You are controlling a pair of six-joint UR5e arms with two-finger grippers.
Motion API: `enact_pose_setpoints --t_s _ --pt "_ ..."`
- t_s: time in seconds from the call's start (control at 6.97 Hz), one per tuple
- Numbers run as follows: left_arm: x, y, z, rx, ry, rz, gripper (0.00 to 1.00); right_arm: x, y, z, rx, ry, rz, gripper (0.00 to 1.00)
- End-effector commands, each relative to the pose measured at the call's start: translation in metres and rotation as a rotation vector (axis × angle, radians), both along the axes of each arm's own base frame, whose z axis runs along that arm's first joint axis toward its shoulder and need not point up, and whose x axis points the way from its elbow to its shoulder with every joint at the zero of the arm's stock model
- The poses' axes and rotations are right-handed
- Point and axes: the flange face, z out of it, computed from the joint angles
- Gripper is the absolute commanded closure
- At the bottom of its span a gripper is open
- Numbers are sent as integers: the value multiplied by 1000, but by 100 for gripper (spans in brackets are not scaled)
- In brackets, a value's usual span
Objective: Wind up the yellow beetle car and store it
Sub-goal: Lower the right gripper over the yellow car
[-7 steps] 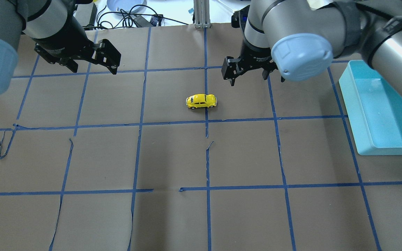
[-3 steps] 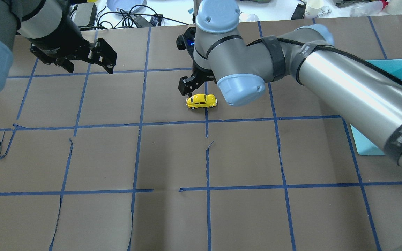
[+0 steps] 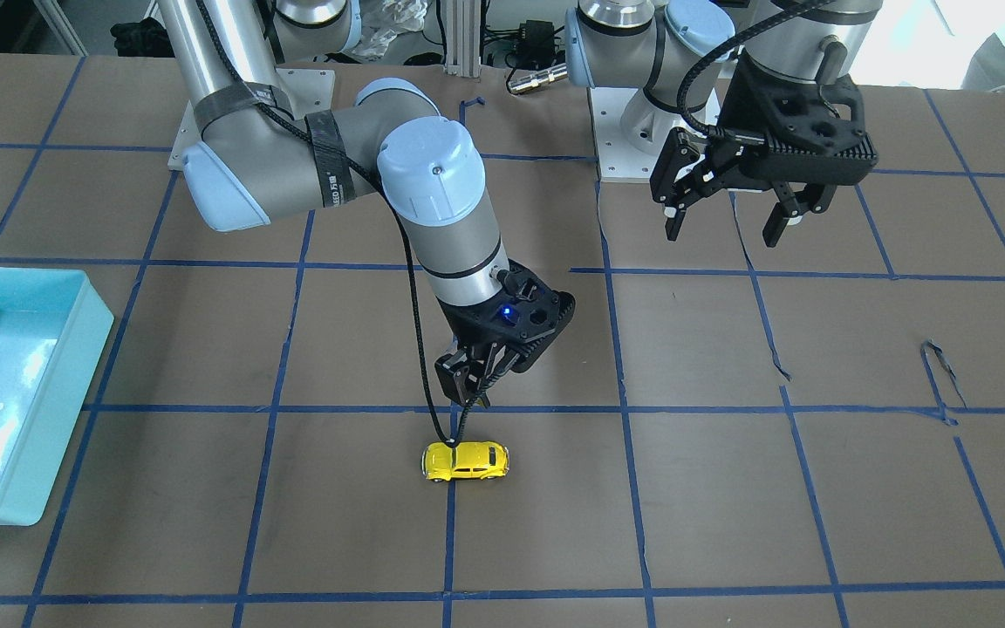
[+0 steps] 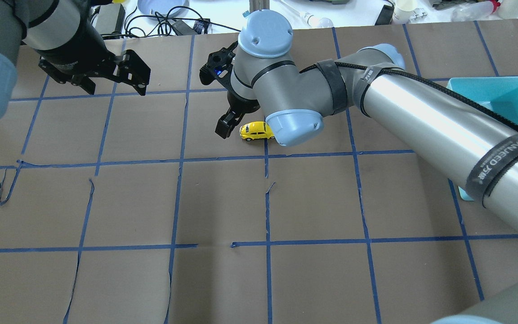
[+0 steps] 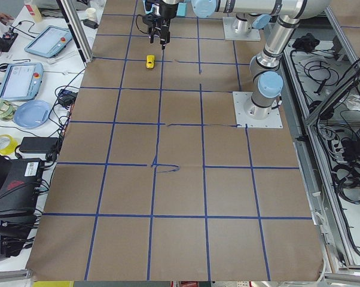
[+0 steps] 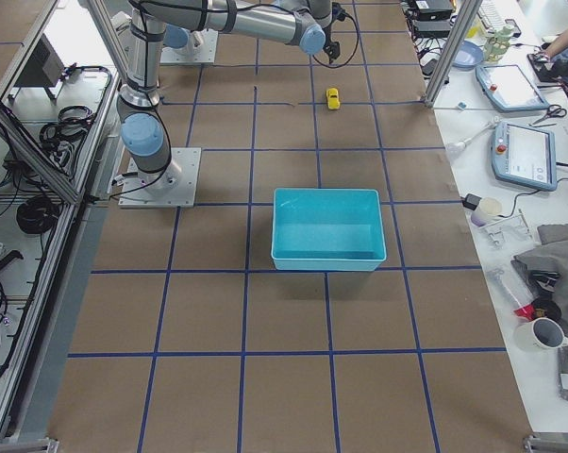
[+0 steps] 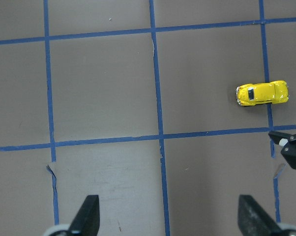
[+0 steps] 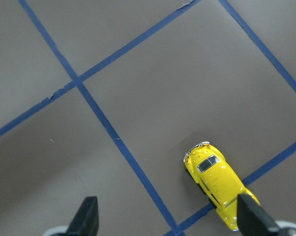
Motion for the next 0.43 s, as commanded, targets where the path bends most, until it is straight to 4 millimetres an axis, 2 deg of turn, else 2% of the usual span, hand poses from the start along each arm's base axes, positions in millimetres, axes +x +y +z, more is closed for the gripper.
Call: enact_pose_setpoints --t_s 0.0,0.14,0.29 --pt "0 0 0 -1 -1 0 0 -10 -10 -19 -103 190 384 0" --pt "0 0 0 1 -1 0 0 -15 -16 -34 -125 301 569 0" --pt "0 0 0 1 1 0 0 -18 -22 -51 -111 351 651 0"
